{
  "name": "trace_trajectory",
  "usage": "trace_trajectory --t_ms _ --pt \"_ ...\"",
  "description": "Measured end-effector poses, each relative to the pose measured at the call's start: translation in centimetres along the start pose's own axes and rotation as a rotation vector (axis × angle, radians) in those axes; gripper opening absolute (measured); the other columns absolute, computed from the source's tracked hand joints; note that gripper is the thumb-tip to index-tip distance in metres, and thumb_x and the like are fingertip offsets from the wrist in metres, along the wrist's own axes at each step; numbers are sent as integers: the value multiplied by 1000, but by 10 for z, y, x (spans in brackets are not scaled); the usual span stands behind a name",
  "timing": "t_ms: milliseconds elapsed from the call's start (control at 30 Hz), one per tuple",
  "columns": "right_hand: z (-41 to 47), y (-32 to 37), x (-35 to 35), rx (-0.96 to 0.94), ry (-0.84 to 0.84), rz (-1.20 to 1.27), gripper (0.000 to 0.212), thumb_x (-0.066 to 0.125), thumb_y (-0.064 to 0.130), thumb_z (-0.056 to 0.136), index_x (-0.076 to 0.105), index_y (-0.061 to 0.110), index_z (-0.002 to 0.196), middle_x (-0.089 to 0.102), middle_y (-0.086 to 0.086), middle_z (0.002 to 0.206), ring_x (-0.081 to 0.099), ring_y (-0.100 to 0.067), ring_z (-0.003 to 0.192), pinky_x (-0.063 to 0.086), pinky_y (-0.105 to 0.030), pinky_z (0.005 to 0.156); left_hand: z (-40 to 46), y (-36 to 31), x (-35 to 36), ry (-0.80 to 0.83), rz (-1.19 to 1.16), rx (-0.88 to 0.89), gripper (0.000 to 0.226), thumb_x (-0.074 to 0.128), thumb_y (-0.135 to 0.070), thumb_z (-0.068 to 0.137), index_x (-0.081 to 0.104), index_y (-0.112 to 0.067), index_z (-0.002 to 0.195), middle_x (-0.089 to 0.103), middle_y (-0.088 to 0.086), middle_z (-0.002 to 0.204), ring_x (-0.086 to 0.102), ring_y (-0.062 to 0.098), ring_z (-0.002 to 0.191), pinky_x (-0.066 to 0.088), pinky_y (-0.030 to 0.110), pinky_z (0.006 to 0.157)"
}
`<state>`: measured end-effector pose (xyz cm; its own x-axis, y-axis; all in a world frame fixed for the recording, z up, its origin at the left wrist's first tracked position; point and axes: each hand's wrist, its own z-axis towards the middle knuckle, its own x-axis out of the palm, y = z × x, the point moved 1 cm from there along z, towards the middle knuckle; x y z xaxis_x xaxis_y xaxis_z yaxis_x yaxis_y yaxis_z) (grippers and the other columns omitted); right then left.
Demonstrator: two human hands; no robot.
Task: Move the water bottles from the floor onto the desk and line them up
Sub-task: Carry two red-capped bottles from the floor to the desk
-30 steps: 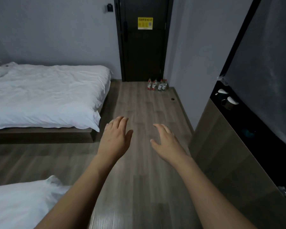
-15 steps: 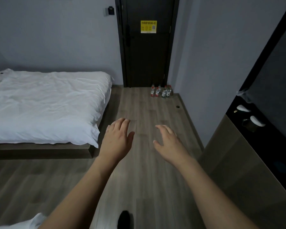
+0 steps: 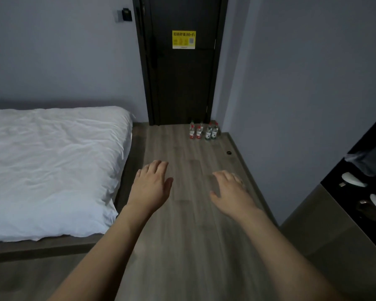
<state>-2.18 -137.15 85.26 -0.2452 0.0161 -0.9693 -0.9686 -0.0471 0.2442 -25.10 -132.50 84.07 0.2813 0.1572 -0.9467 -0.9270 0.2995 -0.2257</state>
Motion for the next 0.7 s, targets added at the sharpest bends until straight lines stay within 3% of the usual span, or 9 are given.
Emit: trace_trajectory --t_ms 233,533,700 --pt "124 -36 17 140 80 -56 60 51 34 91 35 17 146 43 -9 145 38 -28 134 21 -37 117 130 14 47 85 -33 28 54 48 -40 99 41 -13 146 47 9 147 45 30 132 36 46 111" --pt "315 -108 20 160 130 5 61 53 34 92 33 15 147 40 -10 147 36 -30 135 26 -37 115 318 19 106 175 43 29 54 43 -42 101 36 -17 149 41 6 153 42 27 136 34 43 113" --pt "416 -138 0 135 101 18 59 52 31 92 35 14 146 41 -10 146 36 -30 134 28 -37 113 425 16 114 147 35 20 53 43 -40 101 35 -18 149 40 5 154 41 26 138 34 44 114"
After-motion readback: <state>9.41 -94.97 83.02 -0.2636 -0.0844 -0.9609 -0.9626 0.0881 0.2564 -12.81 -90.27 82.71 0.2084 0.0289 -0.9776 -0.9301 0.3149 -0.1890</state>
